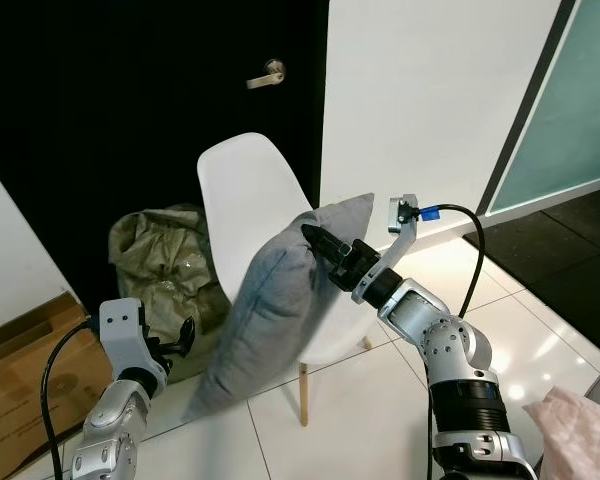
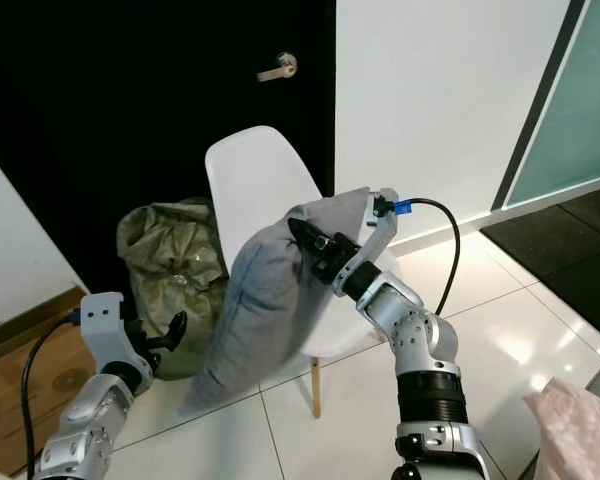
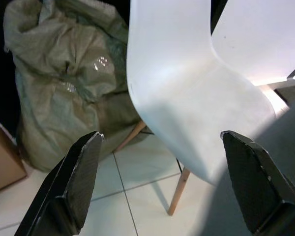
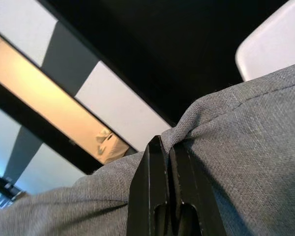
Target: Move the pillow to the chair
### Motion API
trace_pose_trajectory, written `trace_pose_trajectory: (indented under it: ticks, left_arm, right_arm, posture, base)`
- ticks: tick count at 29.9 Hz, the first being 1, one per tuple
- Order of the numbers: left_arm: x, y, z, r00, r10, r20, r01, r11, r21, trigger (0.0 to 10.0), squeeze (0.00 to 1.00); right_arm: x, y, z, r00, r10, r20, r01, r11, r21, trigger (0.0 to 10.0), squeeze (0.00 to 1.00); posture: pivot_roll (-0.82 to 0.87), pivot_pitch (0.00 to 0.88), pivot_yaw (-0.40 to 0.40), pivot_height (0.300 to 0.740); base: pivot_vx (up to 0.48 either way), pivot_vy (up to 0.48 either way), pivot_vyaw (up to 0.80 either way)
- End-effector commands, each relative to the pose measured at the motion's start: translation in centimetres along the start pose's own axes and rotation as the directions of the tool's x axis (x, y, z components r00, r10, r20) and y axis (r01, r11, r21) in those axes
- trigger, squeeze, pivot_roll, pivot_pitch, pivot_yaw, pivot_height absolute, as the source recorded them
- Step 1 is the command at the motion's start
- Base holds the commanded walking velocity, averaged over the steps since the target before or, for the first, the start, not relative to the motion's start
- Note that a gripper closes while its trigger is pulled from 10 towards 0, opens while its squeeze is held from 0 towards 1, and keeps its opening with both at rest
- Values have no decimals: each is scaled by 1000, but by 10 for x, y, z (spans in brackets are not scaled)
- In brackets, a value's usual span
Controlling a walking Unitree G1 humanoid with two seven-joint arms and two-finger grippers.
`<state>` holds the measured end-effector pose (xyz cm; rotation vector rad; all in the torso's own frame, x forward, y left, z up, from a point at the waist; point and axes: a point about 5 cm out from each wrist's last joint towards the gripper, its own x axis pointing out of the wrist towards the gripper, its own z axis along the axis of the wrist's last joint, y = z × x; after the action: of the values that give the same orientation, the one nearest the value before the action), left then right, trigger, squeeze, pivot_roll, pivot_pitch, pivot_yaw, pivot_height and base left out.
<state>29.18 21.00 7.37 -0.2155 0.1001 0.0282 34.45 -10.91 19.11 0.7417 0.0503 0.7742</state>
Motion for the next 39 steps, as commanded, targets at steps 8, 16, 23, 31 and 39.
trace_pose_trajectory:
  ticks: [8, 16, 23, 31, 39]
  left_arm:
    - [-3, 3, -2, 1000, 1, -15, -1, 1000, 8, 10000, 0]
    - [-3, 2, -1, 1000, -4, -14, 4, 1000, 8, 10000, 0]
    - [-3, 0, -1, 1000, -7, -17, 7, 1000, 5, 10000, 0]
    - [-3, 0, 0, 1000, -10, -15, 10, 1000, 5, 10000, 0]
    - [-3, -1, 1, 1000, -12, -14, 12, 1000, 9, 10000, 0]
  right_arm:
    - [7, 7, 13, 998, 26, 57, -24, 999, -38, 10000, 0]
    - [7, 7, 14, 998, 25, 62, -23, 999, -36, 10000, 0]
    - [8, 7, 13, 998, 23, 65, -21, 999, -35, 10000, 0]
    - [9, 6, 12, 999, 14, 50, -11, 999, -46, 10000, 0]
    - [12, -1, 5, 999, -42, -13, 41, 997, -71, 10000, 0]
  posture:
    - [-116, 41, 10, 740]
    - [-113, 43, 9, 740]
    - [-113, 41, 10, 740]
    - [-112, 39, 9, 740]
    - [-110, 32, 5, 740]
  base:
    - [319, 0, 0]
    - [330, 0, 0]
    - [329, 0, 0]
    - [330, 0, 0]
    - [329, 0, 0]
